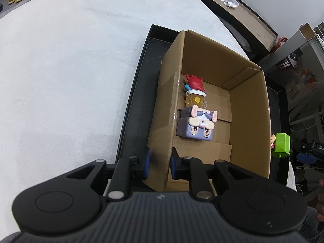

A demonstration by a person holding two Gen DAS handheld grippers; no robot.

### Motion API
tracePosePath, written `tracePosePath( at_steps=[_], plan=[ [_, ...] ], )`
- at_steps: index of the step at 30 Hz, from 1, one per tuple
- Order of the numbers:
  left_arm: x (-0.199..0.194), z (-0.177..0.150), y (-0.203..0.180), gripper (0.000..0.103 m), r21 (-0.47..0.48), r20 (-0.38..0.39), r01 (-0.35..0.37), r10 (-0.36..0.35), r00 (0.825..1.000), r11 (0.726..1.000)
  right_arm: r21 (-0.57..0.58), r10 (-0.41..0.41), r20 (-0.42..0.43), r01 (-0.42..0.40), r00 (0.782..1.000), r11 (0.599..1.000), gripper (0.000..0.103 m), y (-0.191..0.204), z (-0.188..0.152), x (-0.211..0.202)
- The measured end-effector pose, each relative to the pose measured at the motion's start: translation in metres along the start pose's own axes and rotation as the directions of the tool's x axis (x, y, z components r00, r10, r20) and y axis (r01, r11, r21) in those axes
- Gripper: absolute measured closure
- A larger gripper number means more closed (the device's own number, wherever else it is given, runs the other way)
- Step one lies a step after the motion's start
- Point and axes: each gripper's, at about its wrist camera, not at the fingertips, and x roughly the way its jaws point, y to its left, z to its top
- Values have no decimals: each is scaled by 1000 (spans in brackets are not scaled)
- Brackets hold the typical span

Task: Organize rigid objects
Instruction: 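Release the mug figure beside the bunny cube and withdraw the right gripper, then grasp the lime-green cube with the right gripper, then lift the lime-green cube with the right gripper toward the box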

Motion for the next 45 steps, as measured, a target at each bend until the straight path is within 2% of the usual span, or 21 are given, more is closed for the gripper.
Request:
tracePosePath(
  at_steps=[5,10,12,17,22,24,27,38,45],
  plan=[
    [2,1,-2,84,6,-4,-8,8,1000,1000,4,-11,-4,11,1000,1000,43,-3,2,13],
    [3,1,-1,84,2,-5,-8,8,1000,1000,24,-14,-18,14,1000,1000,59,-9,5,26],
    [2,1,-1,84,2,-6,-7,7,1000,1000,31,-21,-24,22,999,999,61,-12,5,30],
    [3,1,-1,84,3,-5,-8,8,1000,1000,27,-8,-22,8,1000,1000,59,-14,8,36],
    [2,1,-1,84,2,-4,-5,5,1000,1000,69,30,-41,-27,999,997,52,-21,10,48],
    [2,1,-1,84,2,-4,-5,5,1000,1000,117,65,-65,-57,996,991,54,-28,9,56],
    [2,0,-1,84,2,-2,-5,5,1000,1000,157,57,-83,-43,995,987,56,-33,5,60],
    [1,0,0,84,2,1,3,-3,1000,1000,90,-4,-60,9,998,996,56,-19,-1,38],
    [-1,-1,1,84,6,6,9,-9,1000,1000,52,-1,-24,3,1000,999,56,0,5,15]
  ],
)
